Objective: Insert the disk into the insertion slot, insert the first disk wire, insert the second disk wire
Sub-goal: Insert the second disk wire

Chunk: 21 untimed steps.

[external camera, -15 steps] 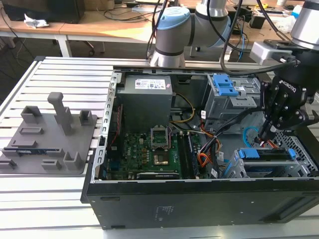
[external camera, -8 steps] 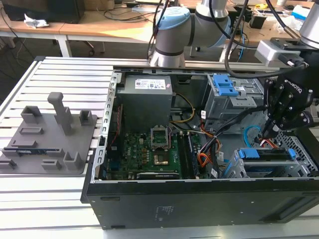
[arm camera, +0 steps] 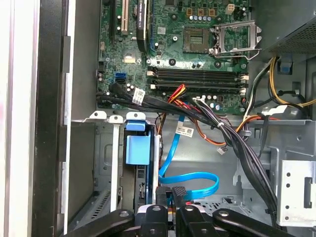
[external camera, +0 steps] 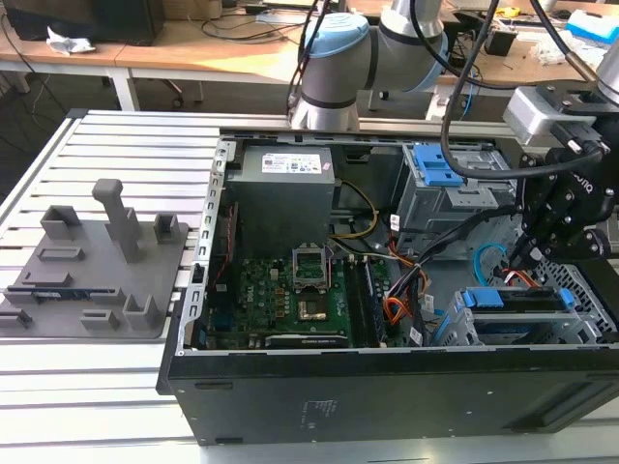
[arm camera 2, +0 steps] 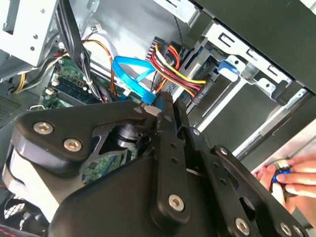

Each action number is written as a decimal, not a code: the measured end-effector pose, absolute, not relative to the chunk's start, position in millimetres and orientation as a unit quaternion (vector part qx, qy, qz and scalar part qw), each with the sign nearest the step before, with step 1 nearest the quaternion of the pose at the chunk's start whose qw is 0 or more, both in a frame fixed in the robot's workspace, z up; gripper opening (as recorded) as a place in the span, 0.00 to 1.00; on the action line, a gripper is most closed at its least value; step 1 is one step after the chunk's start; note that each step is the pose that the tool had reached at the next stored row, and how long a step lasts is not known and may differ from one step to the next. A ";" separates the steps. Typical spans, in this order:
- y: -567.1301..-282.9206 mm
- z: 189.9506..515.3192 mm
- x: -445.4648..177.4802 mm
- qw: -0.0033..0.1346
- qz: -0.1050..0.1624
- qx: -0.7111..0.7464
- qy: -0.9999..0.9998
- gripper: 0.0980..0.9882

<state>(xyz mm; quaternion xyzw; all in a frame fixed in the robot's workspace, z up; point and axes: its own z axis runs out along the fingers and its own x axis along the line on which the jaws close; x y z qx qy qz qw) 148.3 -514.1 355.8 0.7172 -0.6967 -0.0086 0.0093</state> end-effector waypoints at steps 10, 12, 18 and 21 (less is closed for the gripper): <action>-522.2 355.8 149.0 0.010 -0.009 0.707 -0.707 0.07; -523.8 355.7 149.0 0.010 -0.009 0.704 -0.710 0.07; -527.2 355.2 149.3 0.010 -0.010 0.698 -0.716 0.07; -527.3 355.0 149.7 0.010 -0.010 0.698 -0.716 0.07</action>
